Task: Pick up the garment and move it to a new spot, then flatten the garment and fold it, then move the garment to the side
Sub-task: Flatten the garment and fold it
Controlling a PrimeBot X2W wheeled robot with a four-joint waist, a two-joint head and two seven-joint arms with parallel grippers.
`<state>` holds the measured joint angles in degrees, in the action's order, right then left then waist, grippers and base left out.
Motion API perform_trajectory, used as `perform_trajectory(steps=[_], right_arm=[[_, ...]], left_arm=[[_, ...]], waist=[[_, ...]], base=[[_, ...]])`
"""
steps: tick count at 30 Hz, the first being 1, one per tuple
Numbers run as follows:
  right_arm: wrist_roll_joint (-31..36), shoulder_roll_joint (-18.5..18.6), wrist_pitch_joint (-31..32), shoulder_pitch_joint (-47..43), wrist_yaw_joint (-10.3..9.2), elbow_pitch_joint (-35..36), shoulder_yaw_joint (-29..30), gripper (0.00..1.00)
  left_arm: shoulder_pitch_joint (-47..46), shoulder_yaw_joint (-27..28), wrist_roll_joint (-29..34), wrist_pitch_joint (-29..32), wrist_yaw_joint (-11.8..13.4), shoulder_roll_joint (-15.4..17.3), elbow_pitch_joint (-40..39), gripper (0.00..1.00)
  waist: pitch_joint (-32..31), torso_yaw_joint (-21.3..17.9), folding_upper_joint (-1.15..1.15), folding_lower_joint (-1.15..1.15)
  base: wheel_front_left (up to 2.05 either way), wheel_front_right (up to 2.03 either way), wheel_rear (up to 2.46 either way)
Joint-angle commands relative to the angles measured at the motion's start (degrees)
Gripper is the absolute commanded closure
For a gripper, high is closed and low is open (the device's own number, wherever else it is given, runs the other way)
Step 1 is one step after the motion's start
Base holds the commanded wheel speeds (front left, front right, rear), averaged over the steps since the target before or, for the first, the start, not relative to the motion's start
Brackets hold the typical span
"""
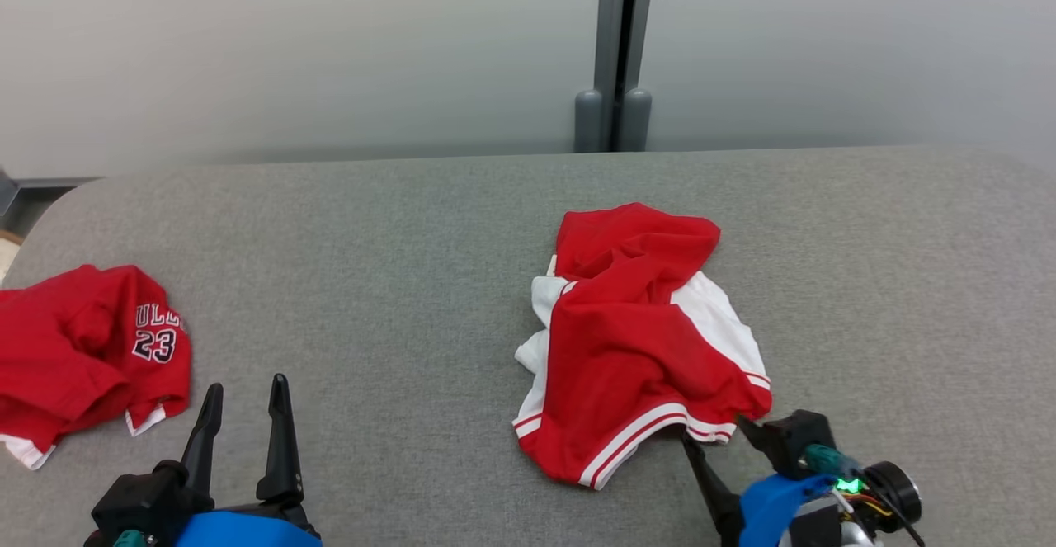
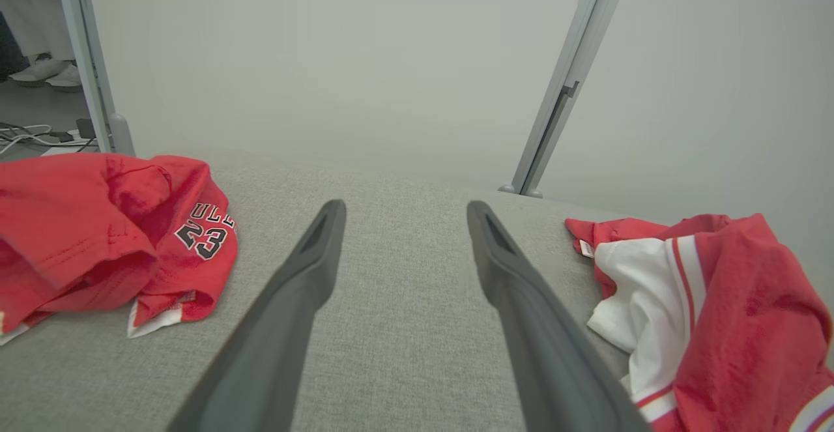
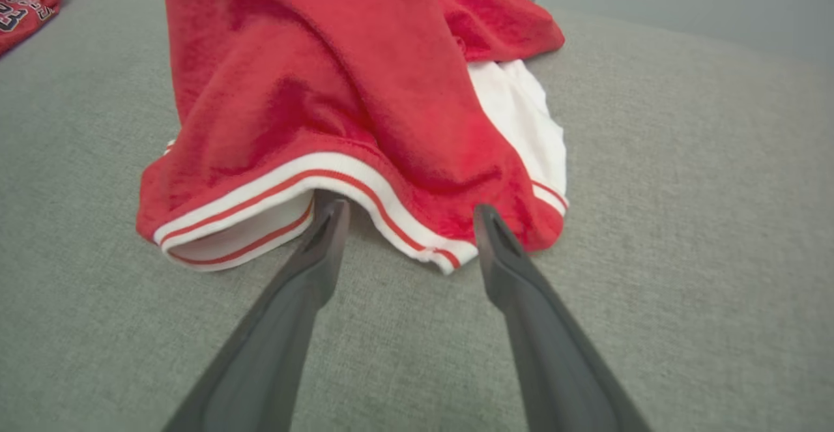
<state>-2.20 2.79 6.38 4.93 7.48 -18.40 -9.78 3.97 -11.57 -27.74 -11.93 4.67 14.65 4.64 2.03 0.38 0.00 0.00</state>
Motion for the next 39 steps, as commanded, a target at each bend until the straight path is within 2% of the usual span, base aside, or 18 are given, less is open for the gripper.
perform_trajectory(steps=[1,4,6,14,15,16,17,23,28,33,39], right_arm=[[1.13,0.17,0.85,1.99,0.03,-2.97,-0.87,0.0],[2.79,0.21,0.77,4.16,0.02,-6.55,-1.4,0.0],[6.33,0.21,-0.59,6.98,0.02,-11.35,-0.77,0.0],[8.53,0.21,-3.51,12.0,0.02,-20.41,0.68,0.0],[8.41,0.21,-3.97,12.45,0.02,-21.43,1.04,0.59],[8.0,0.24,-4.6,12.96,0.02,-22.11,1.56,0.93],[7.62,0.23,-4.89,13.34,0.02,-22.85,1.95,1.0],[4.67,0.19,-9.02,15.63,0.02,-22.65,2.78,1.0],[3.58,0.17,-11.13,17.36,0.02,-17.14,2.97,1.0],[1.28,0.15,-8.15,19.15,0.02,-7.99,0.31,1.0],[-3.42,0.16,-3.41,26.21,0.02,0.51,-6.87,1.0]], left_arm=[[-1.17,0.11,-0.48,0.04,0.09,0.15,-0.34,0.0],[-1.52,0.09,-0.4,0.13,0.06,0.21,-0.51,0.0],[-2.22,-0.03,-0.43,0.24,-0.09,0.42,-0.83,0.0],[-3.43,-0.42,-0.53,0.39,-0.06,0.31,-1.02,0.0],[-3.41,-0.47,-0.59,0.36,-0.01,0.25,-0.92,0.0],[-3.27,-0.49,-0.66,0.35,0.06,0.22,-0.83,0.0],[-3.0,-0.46,-0.77,0.35,0.17,0.24,-0.76,0.0],[-1.17,0.28,-1.37,-0.01,0.81,0.47,-1.03,0.0],[-0.47,0.36,-1.48,0.06,1.11,0.82,-1.8,0.0],[-0.45,0.08,-1.37,0.56,1.26,1.16,-2.92,0.0],[-1.48,-0.36,-0.95,1.04,1.21,1.72,-4.55,0.0]], waist=[[0.9,0.95,0.0,0.0],[1.47,1.53,0.0,0.0],[2.32,2.45,0.0,0.0],[3.32,4.02,0.0,0.0],[3.21,4.1,0.0,0.0],[3.03,4.09,0.0,0.0],[2.79,3.98,0.0,0.0],[1.1,2.56,0.0,0.0],[0.09,1.91,0.0,0.0],[-0.27,2.02,0.0,0.0],[0.53,3.11,0.0,0.0]], base=[[0.0,0.0,0.0],[0.0,0.0,0.0],[0.0,0.0,0.0],[0.0,0.0,0.0],[0.0,0.0,0.0],[0.0,0.0,0.0],[0.0,0.0,0.0],[0.0,0.0,0.0],[0.0,0.0,0.0],[0.0,0.0,0.0],[0.0,0.0,0.0]])
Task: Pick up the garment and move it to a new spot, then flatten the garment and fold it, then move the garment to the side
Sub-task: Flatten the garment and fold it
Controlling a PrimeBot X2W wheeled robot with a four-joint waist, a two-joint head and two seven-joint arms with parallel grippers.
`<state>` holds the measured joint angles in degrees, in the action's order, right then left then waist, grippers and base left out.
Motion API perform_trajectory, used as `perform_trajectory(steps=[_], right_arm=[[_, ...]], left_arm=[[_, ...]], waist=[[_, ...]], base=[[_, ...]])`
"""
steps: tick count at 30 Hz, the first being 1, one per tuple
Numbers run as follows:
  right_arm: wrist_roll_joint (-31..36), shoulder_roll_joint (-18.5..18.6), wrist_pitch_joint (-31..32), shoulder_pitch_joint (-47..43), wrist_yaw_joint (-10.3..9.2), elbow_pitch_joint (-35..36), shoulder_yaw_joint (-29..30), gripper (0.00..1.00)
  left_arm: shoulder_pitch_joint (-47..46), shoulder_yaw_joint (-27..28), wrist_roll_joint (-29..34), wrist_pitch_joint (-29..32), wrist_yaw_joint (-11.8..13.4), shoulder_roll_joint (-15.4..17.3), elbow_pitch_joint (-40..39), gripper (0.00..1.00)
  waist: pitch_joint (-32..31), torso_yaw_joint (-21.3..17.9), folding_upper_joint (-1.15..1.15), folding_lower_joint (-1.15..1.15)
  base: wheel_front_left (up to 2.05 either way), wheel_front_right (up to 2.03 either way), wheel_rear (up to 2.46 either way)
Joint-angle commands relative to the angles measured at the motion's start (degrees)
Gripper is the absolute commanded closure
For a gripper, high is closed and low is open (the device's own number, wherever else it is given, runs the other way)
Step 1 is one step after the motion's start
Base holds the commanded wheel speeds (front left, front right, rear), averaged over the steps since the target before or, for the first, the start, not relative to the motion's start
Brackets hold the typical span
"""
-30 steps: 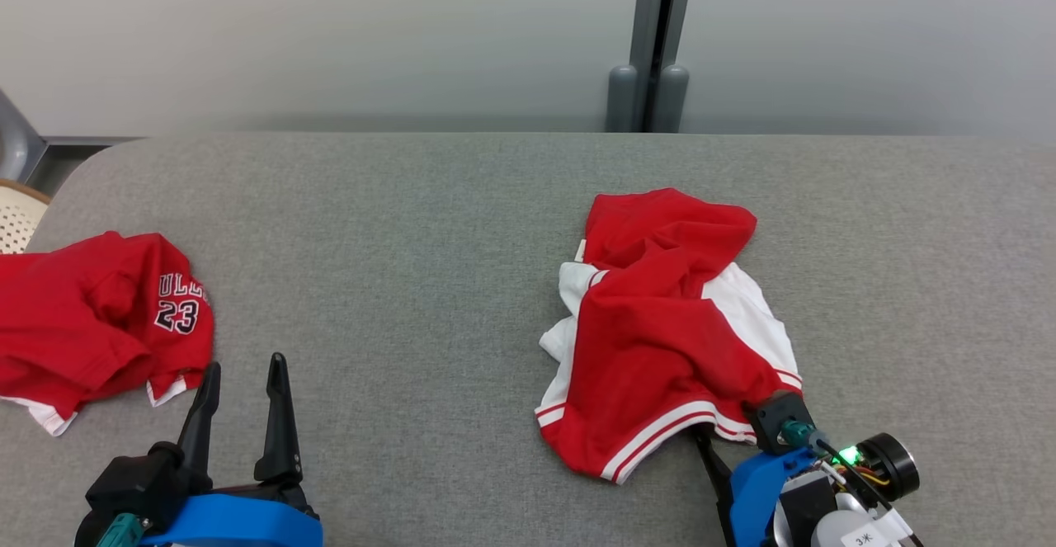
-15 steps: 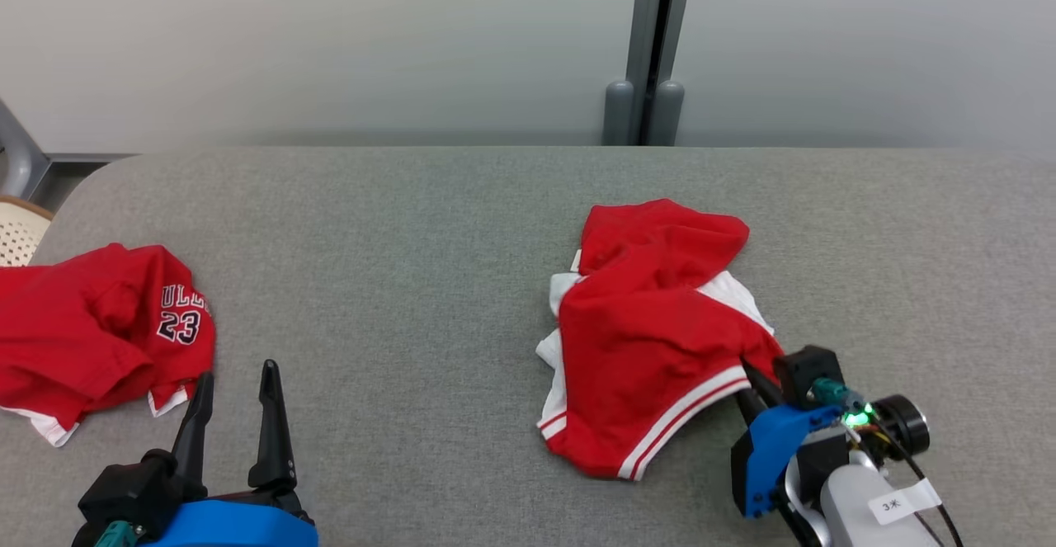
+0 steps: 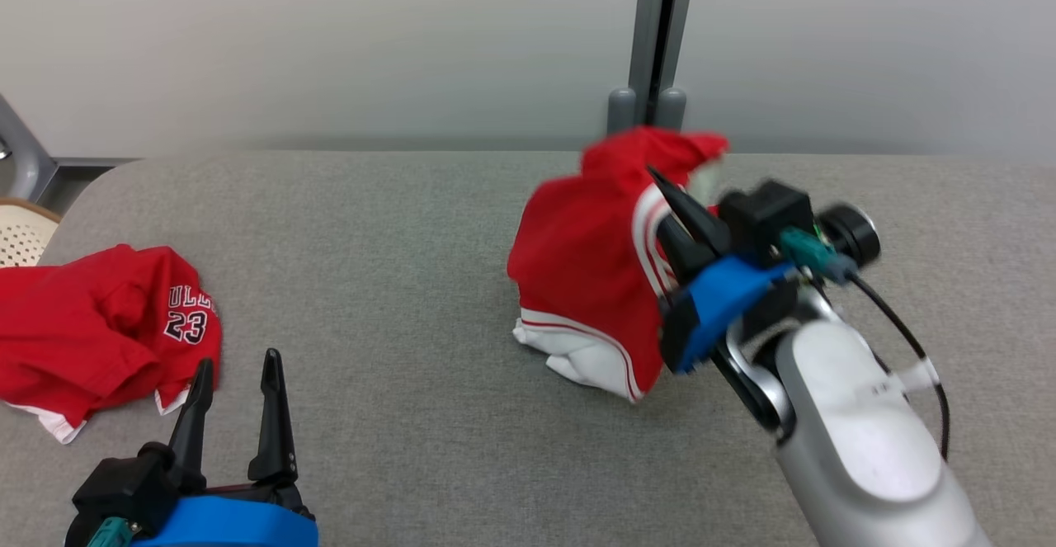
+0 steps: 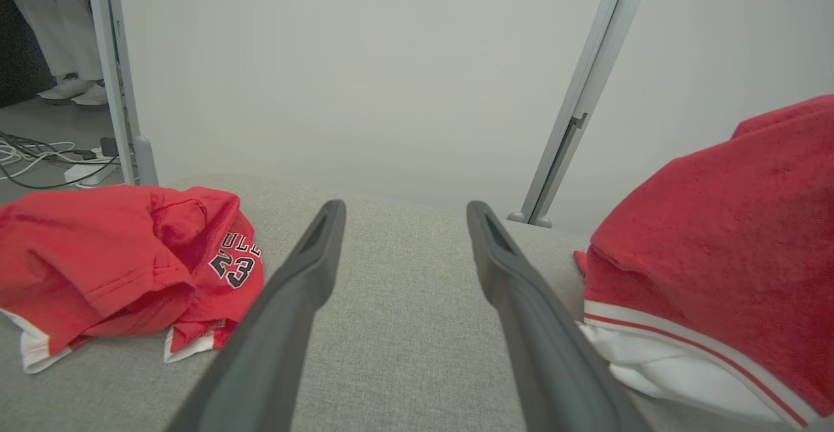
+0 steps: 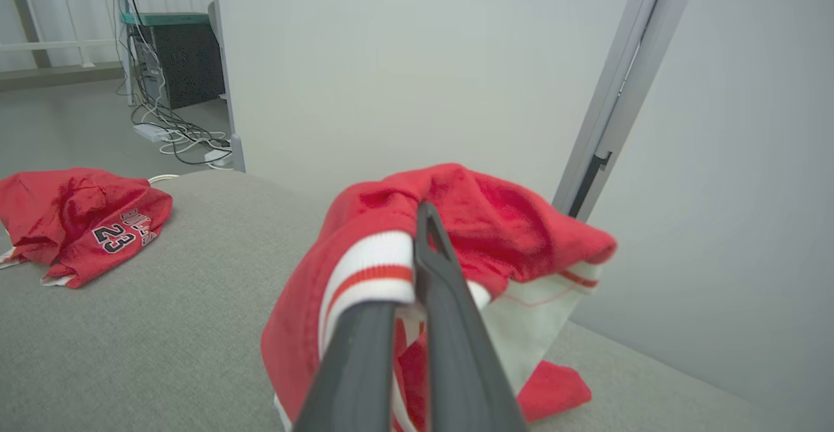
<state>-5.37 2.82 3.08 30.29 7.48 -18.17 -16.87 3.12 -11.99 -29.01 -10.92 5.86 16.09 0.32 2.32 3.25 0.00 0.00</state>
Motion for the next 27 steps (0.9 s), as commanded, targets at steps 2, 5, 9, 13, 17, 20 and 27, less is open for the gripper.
perform_trajectory(steps=[2,5,9,13,17,20,27], right_arm=[[-1.64,0.18,0.88,4.75,0.02,0.53,-2.38,1.0],[-4.34,0.2,1.0,11.02,0.02,-0.2,-5.35,1.0],[-8.94,0.13,-0.76,19.28,0.02,-0.79,-8.58,1.0],[-12.07,0.14,-2.86,25.11,0.02,-1.1,-10.41,1.0],[-12.43,0.3,-2.98,25.15,0.01,-2.72,-5.81,1.0],[-11.92,0.09,-0.96,21.44,0.03,-2.28,-1.93,1.0],[-5.46,0.46,3.84,11.65,0.02,-0.74,6.86,1.0]], left_arm=[[-1.31,-0.14,0.46,0.11,-0.18,0.38,-0.6,0.0],[-2.33,-0.76,0.65,0.14,-0.53,0.41,-0.83,0.0],[-3.53,-1.29,0.89,-0.01,-0.9,0.31,-0.55,0.0],[-4.21,-1.68,0.87,-0.27,-1.13,0.22,0.03,0.0],[-4.47,-1.91,0.61,-0.44,-1.24,0.09,0.69,0.0],[-3.69,-1.78,0.37,-0.68,-1.2,0.38,0.76,0.0],[-2.15,-1.07,-0.18,-0.96,-0.8,0.88,0.4,0.0]], waist=[[0.81,0.96,0.0,0.0],[1.78,2.4,0.0,0.0],[2.61,4.13,0.0,0.0],[2.82,5.13,0.0,0.0],[2.12,5.61,0.0,0.0],[1.76,5.2,0.0,0.0],[2.26,3.0,0.0,0.0]], base=[[0.0,0.0,0.0],[0.0,0.0,0.0],[0.0,0.0,0.0],[0.0,0.0,0.0],[0.0,0.0,0.0],[0.0,0.0,0.0],[0.0,0.0,0.0]])
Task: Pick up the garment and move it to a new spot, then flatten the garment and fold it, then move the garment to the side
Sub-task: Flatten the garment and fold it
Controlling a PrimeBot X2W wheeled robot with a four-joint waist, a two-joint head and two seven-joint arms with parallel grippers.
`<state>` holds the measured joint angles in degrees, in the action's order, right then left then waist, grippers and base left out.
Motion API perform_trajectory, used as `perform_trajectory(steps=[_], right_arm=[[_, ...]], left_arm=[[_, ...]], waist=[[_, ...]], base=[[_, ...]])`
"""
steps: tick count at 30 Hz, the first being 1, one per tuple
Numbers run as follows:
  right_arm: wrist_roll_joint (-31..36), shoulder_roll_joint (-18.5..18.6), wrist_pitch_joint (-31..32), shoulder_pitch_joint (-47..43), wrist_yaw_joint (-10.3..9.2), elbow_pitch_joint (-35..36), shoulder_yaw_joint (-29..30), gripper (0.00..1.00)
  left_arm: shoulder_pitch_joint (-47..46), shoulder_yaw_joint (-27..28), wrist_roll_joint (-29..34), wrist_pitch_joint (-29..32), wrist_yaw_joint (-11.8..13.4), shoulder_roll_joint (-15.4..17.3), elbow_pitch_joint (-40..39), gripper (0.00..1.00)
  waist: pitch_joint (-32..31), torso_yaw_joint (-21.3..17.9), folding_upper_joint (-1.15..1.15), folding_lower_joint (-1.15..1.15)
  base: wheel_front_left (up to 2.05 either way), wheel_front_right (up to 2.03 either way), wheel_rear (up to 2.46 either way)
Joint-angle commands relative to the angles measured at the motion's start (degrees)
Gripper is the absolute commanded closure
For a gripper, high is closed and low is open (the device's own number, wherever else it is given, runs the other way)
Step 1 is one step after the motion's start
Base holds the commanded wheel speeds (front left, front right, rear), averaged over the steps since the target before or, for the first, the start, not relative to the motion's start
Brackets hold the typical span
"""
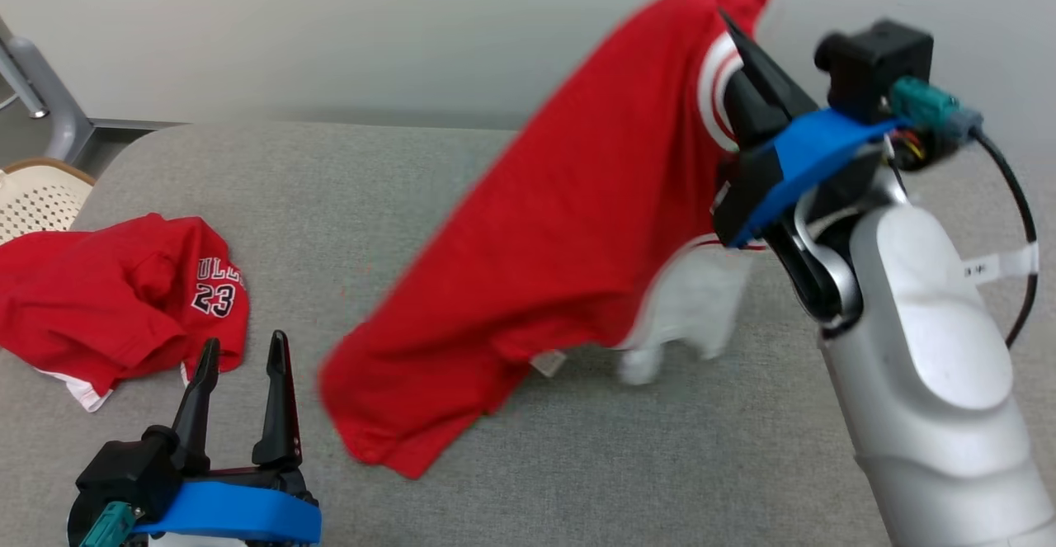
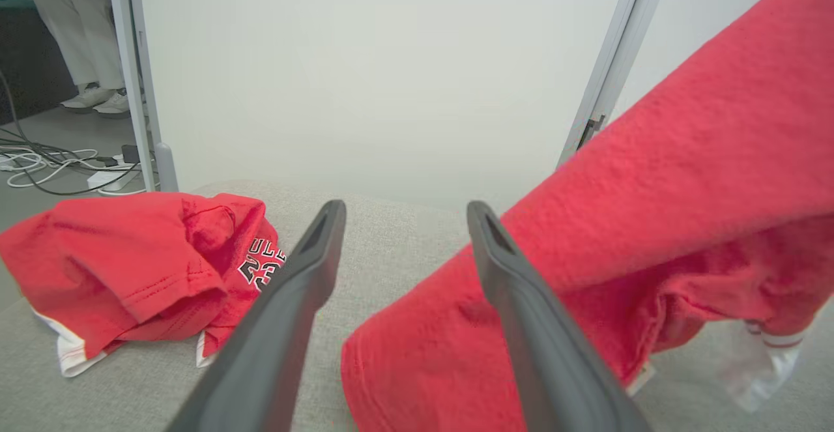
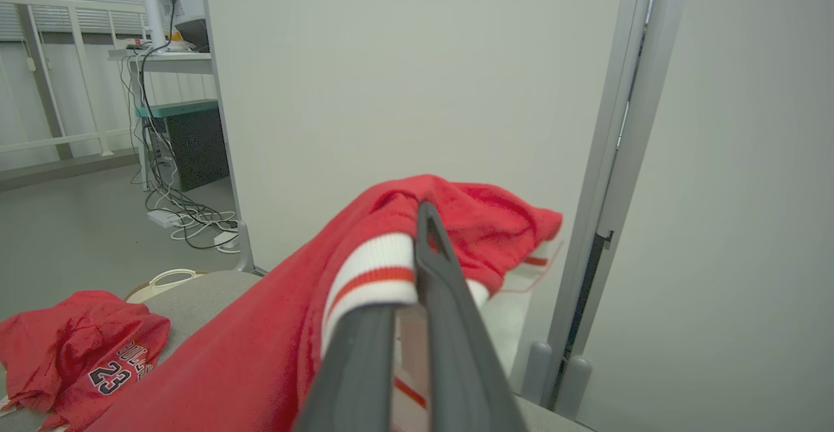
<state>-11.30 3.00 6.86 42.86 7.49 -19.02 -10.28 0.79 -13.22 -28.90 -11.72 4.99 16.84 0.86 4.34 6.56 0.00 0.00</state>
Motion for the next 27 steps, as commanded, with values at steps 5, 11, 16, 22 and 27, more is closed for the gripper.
perform_trajectory(steps=[5,11,16,22,27], right_arm=[[4.44,0.72,1.47,-6.09,0.02,2.33,3.77,1.0],[5.33,0.76,4.31,-12.44,0.02,12.13,3.12,1.0],[4.91,1.01,9.43,-18.68,0.01,26.08,1.78,1.0],[5.39,1.42,14.1,-23.57,0.01,35.49,4.16,1.0],[6.02,3.91,15.78,-22.51,0.01,30.68,9.42,1.0]], left_arm=[[-1.02,-0.15,-0.2,-0.41,-0.11,-0.07,0.07,0.0],[-1.44,-0.17,-0.35,-0.64,0.02,-0.02,0.44,0.0],[-1.06,0.1,-0.57,-0.68,0.35,0.32,0.31,0.0],[-1.48,0.13,-0.65,-0.87,0.5,0.42,-0.23,0.0],[-3.19,-0.62,-0.29,-0.87,-0.05,0.15,-0.41,0.0]], waist=[[1.12,-1.38,0.0,0.0],[1.24,-2.35,0.0,0.0],[1.29,-3.31,0.0,0.0],[2.26,-3.81,0.0,0.0],[4.23,-3.04,0.0,0.0]], base=[[0.0,0.0,0.0],[0.0,0.0,0.0],[0.0,0.0,0.0],[0.0,0.0,0.0],[0.0,0.0,0.0]])
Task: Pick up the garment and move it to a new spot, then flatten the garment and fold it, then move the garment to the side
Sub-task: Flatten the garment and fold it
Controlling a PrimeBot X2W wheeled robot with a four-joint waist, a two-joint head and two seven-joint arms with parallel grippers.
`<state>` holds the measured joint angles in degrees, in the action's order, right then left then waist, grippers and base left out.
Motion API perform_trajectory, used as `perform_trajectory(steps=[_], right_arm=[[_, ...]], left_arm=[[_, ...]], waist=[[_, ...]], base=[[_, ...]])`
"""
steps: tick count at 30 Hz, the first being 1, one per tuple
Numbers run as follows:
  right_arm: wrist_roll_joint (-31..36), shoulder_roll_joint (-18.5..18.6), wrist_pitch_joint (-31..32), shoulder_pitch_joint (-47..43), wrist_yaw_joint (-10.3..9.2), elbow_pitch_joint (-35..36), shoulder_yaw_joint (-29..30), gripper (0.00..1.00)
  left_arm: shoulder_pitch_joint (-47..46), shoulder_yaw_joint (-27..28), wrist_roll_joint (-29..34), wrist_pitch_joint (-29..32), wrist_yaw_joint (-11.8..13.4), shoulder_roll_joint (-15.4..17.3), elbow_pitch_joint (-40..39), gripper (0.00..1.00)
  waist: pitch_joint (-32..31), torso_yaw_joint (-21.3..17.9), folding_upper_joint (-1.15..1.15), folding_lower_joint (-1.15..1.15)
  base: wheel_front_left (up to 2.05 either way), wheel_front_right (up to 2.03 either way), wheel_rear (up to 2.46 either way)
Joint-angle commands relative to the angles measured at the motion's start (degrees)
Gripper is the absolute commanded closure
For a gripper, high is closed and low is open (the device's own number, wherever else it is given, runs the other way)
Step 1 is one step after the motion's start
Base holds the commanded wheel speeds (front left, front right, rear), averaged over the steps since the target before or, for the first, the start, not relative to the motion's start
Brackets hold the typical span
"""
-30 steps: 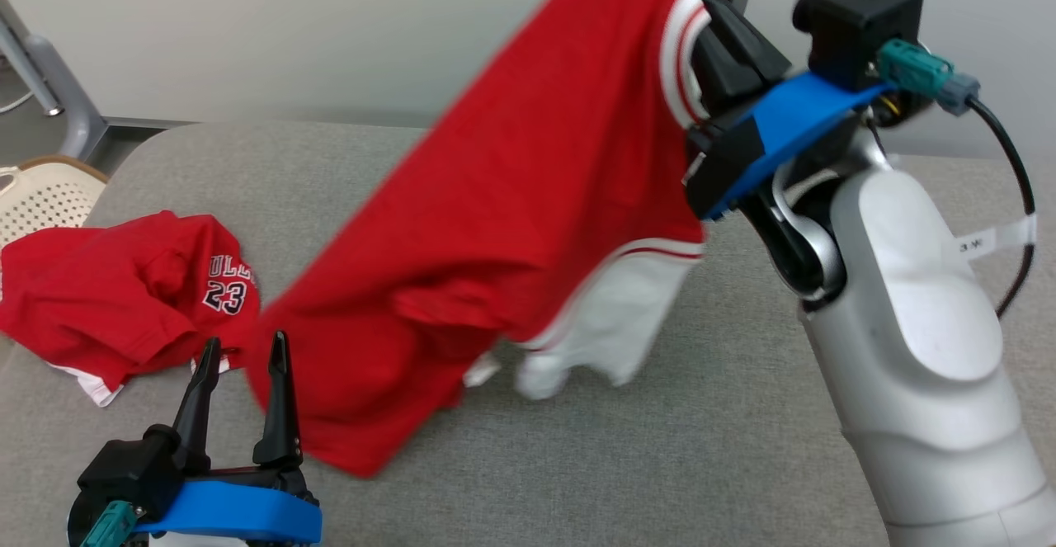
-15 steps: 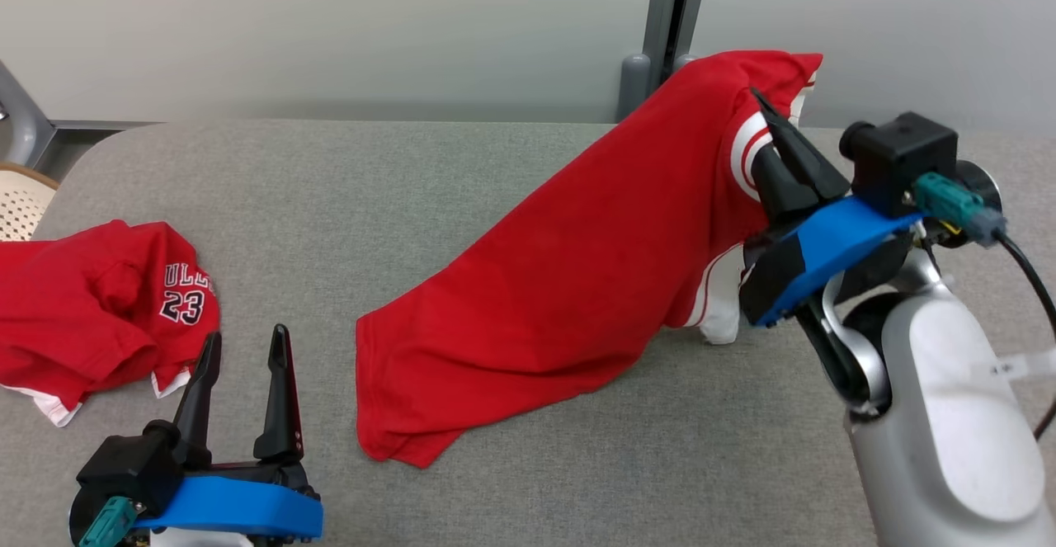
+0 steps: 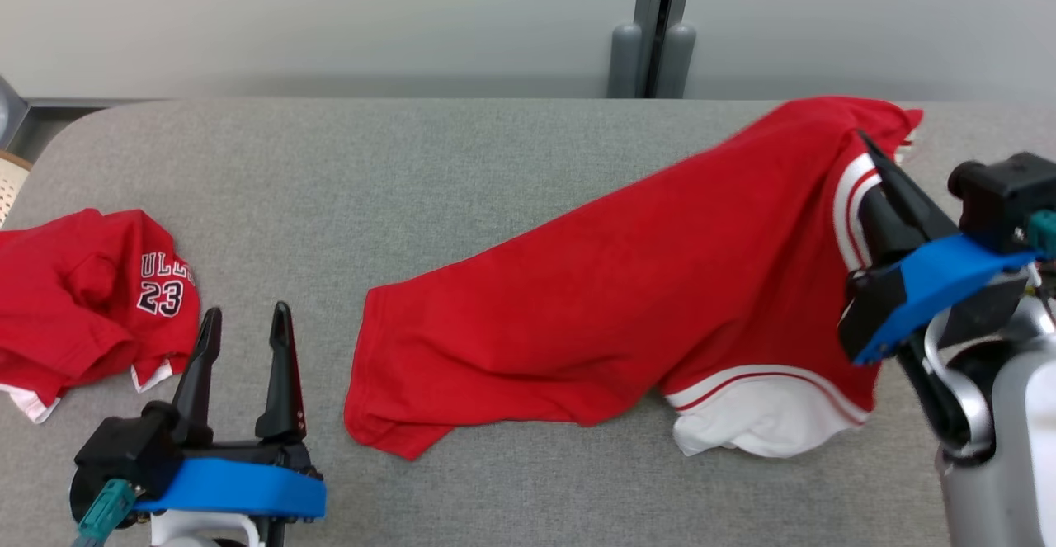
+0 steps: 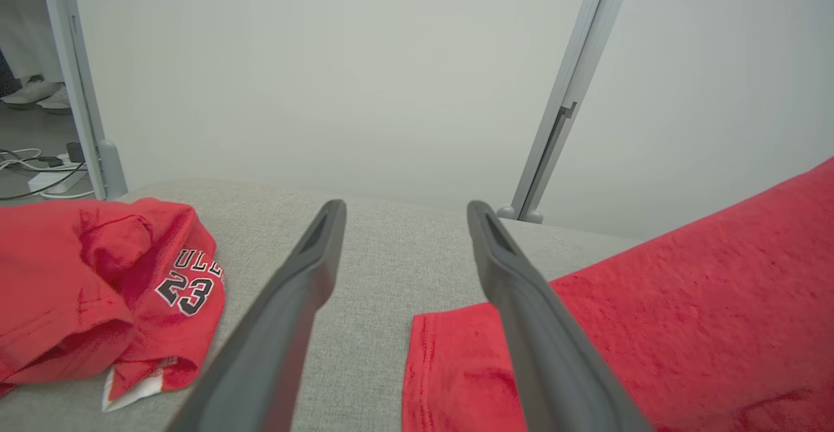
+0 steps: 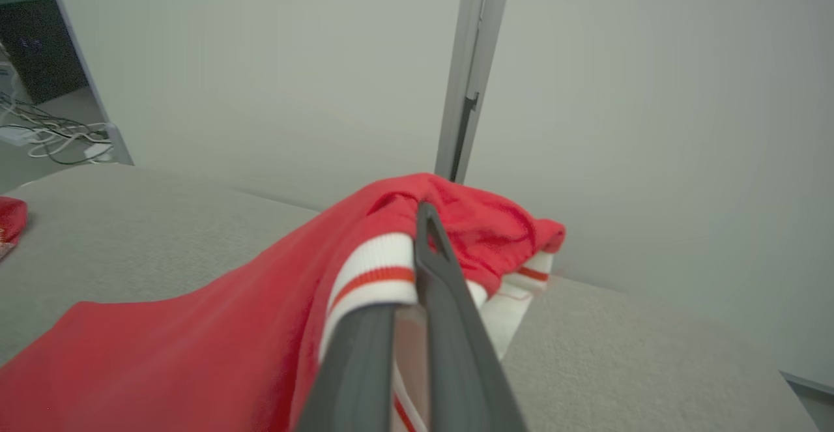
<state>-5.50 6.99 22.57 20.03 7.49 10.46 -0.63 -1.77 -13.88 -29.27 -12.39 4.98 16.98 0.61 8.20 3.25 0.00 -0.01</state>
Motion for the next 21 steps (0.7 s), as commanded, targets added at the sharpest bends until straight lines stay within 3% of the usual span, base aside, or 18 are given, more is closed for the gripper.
perform_trajectory(steps=[1,9,18,19,20,21], right_arm=[[0.0,0.36,-0.44,1.69,0.01,-1.48,0.55,1.0],[0.9,4.83,-8.33,13.79,0.02,-26.94,4.27,1.0],[1.5,7.73,-19.8,27.23,0.01,-45.78,1.76,1.0],[1.54,7.73,-20.75,28.07,0.01,-47.59,1.47,0.41],[1.32,7.47,-21.38,28.76,0.01,-49.38,1.1,0.0],[0.99,7.24,-21.84,29.34,0.01,-50.9,0.9,0.0]], left_arm=[[-1.13,-0.15,0.16,-0.19,-0.16,-0.03,-0.15,0.0],[-5.52,-2.75,1.26,-0.25,-1.97,-0.99,0.97,0.0],[-9.2,-5.07,1.76,-1.06,-3.59,-2.73,3.03,0.0],[-9.43,-5.14,1.87,-1.21,-3.74,-2.8,3.31,0.0],[-9.61,-5.19,1.95,-1.33,-3.81,-2.87,3.57,0.0],[-9.75,-5.23,1.99,-1.38,-3.87,-2.93,3.9,0.0]], waist=[[0.83,0.51,0.0,0.01],[5.31,5.04,0.0,0.01],[8.87,9.39,0.0,0.01],[8.96,9.61,0.0,0.01],[8.95,9.73,0.0,0.01],[8.83,9.78,0.0,0.01]], base=[[0.0,0.0,0.0],[0.0,0.0,0.0],[0.0,0.0,0.0],[0.0,0.0,0.0],[0.0,0.0,0.0],[0.0,0.0,0.0]])
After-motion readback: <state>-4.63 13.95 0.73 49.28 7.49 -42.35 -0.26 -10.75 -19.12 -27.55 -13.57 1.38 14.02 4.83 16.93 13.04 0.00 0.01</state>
